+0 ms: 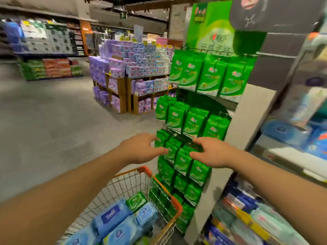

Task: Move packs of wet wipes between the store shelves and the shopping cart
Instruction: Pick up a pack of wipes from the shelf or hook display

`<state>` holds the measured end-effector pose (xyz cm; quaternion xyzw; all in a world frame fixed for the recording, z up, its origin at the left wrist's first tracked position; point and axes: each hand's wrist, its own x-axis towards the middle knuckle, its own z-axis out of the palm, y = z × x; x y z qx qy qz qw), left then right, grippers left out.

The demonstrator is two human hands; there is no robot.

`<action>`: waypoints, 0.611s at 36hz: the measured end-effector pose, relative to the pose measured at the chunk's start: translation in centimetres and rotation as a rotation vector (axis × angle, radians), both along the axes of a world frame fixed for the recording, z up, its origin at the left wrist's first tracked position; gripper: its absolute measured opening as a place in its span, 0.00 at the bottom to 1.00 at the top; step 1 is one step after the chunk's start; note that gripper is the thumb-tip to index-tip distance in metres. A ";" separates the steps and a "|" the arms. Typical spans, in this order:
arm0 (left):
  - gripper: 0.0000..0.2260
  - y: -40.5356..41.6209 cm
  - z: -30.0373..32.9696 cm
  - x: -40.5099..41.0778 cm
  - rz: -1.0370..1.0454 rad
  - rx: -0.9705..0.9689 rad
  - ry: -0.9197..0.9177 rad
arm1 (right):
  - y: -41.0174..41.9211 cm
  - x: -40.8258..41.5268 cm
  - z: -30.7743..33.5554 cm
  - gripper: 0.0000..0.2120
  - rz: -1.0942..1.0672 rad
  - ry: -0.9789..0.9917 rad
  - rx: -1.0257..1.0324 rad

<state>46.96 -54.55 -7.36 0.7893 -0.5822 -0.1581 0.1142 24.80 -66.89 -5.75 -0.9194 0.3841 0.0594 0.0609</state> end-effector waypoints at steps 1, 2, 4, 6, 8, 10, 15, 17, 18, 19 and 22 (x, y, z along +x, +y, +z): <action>0.39 -0.9 0.4 -1.6 -0.032 -0.007 -0.011 | -0.2 -2.1 0.3 0.35 -0.029 -0.003 -0.005; 0.39 -1.9 0.8 -3.2 -0.061 -0.015 -0.018 | -0.4 -4.1 0.7 0.34 -0.058 -0.002 -0.011; 0.39 -3.7 1.5 -6.5 -0.108 -0.027 -0.024 | -0.6 -8.2 1.4 0.34 -0.108 -0.011 -0.026; 0.41 -5.2 2.2 -9.9 -0.156 -0.040 -0.025 | -0.7 -12.3 2.1 0.33 -0.157 -0.028 -0.048; 0.42 -6.4 2.9 -13.5 -0.206 -0.045 -0.026 | -0.6 -16.4 2.8 0.32 -0.205 -0.042 -0.065; 0.41 -7.5 3.3 -17.4 -0.244 -0.049 -0.026 | -0.7 -20.5 3.2 0.29 -0.253 -0.068 -0.070; 0.43 -10.1 3.7 -27.2 -0.363 -0.062 -0.095 | -0.7 -30.5 3.7 0.25 -0.380 -0.122 -0.087; 0.35 -10.7 4.1 -31.2 -0.411 -0.068 -0.088 | -0.5 -34.2 3.8 0.30 -0.423 -0.119 -0.099; 0.32 -11.0 4.3 -33.0 -0.427 -0.076 -0.077 | -0.4 -36.0 3.9 0.31 -0.449 -0.125 -0.100; 0.30 -11.4 4.4 -34.8 -0.443 -0.084 -0.064 | -0.4 -37.8 3.8 0.32 -0.478 -0.136 -0.098; 0.34 -12.7 4.8 -39.2 -0.500 -0.065 -0.048 | -0.2 -42.6 3.8 0.33 -0.553 -0.150 -0.097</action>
